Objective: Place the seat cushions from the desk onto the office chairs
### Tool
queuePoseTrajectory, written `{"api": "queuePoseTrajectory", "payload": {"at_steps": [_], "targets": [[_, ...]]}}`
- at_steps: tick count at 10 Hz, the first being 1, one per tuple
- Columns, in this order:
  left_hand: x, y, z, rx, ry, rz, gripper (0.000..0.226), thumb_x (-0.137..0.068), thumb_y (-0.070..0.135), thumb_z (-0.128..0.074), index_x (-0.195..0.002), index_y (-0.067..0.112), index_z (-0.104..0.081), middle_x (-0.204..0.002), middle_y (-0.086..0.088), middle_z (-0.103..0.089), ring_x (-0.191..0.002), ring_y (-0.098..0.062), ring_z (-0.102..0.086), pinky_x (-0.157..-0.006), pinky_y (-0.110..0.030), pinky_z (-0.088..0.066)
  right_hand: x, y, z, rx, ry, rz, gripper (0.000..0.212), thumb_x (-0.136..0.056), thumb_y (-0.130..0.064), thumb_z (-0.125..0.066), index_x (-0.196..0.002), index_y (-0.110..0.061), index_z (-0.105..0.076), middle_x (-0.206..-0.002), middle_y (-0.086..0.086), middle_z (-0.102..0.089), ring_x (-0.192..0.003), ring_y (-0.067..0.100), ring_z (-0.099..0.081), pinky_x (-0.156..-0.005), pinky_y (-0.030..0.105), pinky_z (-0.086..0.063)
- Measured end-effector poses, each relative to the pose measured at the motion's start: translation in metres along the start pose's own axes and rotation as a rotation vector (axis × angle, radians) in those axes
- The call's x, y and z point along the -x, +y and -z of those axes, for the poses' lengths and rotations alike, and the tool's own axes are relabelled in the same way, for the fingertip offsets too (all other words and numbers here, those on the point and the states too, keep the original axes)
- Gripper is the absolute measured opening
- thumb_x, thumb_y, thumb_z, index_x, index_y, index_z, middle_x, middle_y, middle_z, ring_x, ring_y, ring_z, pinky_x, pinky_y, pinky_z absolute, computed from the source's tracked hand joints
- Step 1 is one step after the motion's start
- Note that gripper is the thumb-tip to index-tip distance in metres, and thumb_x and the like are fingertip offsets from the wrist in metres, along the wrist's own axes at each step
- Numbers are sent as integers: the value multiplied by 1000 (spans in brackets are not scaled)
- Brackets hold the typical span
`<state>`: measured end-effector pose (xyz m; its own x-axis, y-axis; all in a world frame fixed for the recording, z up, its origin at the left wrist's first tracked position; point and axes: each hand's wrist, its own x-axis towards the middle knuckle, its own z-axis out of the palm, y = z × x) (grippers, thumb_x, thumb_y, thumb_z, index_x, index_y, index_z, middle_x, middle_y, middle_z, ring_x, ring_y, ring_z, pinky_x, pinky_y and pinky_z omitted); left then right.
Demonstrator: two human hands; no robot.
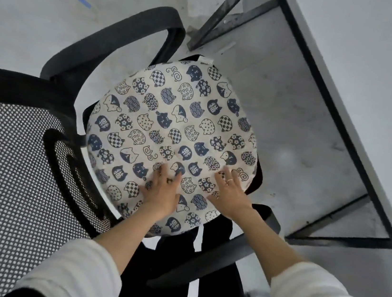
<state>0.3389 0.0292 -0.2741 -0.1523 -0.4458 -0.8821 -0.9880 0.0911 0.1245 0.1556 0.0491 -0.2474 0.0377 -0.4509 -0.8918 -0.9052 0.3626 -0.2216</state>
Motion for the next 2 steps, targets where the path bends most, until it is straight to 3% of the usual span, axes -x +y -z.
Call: {"api": "queuePoseTrajectory", "payload": {"at_steps": [1, 2], "targets": [[15, 14, 15, 116, -45, -22, 53, -97, 28, -40, -147, 20, -23, -146, -19, -31, -133, -34, -36, -107, -50, -35, 26, -1, 14, -143, 58, -15, 65, -98, -33, -42, -151, -18, -8, -157, 12, -16, -141, 31, -26, -108, 43, -35], [31, 34, 26, 256, -6, -94, 45, -97, 27, -41, -141, 14, -37, -126, -14, -56, -108, -29, -60, -96, -44, -48, 52, 6, 28, -163, 167, 22, 55, -99, -32, -38, -148, -14, -20, -138, 18, -47, -121, 33, -50, -91, 39, -45]]}}
